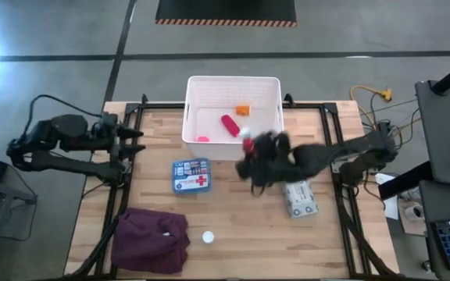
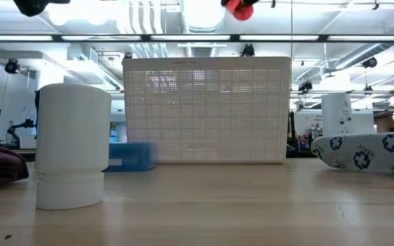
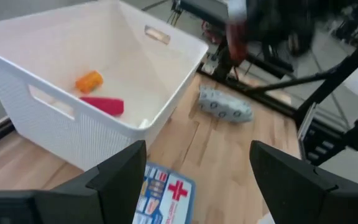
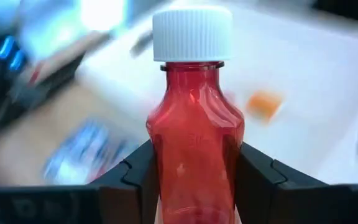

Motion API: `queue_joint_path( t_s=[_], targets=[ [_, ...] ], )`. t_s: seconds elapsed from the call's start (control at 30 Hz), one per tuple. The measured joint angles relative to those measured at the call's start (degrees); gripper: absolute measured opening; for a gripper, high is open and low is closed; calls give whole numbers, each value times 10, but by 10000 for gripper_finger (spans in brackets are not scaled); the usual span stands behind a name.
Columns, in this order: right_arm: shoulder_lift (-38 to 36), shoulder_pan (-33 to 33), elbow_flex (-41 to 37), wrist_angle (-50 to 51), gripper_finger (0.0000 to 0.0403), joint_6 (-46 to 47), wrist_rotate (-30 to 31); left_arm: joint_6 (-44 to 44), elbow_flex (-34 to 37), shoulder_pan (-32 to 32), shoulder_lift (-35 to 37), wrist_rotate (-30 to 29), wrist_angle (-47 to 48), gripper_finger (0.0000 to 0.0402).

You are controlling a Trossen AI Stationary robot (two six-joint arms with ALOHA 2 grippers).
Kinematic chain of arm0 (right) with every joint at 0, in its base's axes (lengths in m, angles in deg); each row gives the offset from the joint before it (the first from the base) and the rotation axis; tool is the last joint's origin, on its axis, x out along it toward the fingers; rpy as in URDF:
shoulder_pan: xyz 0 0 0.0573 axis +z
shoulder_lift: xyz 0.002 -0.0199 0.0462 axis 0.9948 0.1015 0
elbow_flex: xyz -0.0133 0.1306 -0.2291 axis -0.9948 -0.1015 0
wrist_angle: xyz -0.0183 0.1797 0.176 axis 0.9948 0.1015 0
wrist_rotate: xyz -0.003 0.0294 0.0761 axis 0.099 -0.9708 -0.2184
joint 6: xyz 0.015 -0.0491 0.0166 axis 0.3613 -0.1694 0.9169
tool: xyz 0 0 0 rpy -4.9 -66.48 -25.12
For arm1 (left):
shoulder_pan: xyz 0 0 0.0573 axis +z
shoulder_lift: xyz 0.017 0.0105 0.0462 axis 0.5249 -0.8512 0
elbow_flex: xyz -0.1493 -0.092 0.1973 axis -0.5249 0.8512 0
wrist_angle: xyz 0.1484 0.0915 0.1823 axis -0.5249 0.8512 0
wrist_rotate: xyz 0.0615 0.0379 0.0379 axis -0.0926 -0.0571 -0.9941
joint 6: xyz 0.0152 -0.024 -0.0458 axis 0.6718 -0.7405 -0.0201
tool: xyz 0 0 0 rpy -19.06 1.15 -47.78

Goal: Pick & place medical supplies in basket/bin
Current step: Put the red pill bottle into the white bin, then put the white pill bottle into the white bin

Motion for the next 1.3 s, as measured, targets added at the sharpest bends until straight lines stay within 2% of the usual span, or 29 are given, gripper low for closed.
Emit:
queue_joint_path(
  t_s=[0.07,0.17,0.27,0.37,0.43,0.6,0.7,0.8,0.9,0.97,1.03,1.1,1.17,1.23,1.3],
  targets=[
    [-12,-46,7,0,146,-25,-12,-4,6,0,5,0,-3,269],
    [-20,-136,9,-5,151,-101,-122,-13,16,0,6,-1,-7,269],
    [-18,-210,9,-27,170,-195,-155,-23,32,0,2,-1,-18,269],
    [-16,-263,9,-57,209,-278,-173,-39,53,0,0,-1,-53,269],
    [-16,-286,9,-69,242,-300,-183,-47,67,0,-3,-5,-76,269],
    [-16,-307,9,-74,322,-377,-185,-102,86,0,-24,-12,-87,269],
    [-16,-306,9,-75,351,-433,-200,-116,88,0,-38,-11,-86,269],
    [-16,-297,9,-76,359,-459,-242,-109,87,0,-56,-2,-85,269],
    [-18,-269,9,-76,357,-468,-260,-62,86,-1,-72,71,-86,269],
    [-20,-239,9,-73,353,-469,-262,-15,93,-1,-82,141,-84,269],
    [-20,-201,9,-73,349,-459,-263,15,102,-1,-93,185,-83,269],
    [-17,-158,9,-70,345,-437,-254,29,112,-1,-104,219,-84,269],
    [-15,-110,9,-49,342,-389,-213,40,125,-3,-117,261,-84,269],
    [-10,-65,9,-16,340,-305,-172,57,138,-18,-130,293,-84,269],
    [-8,-25,8,39,340,-183,-150,73,153,-45,-144,292,-83,269]
  ],
)
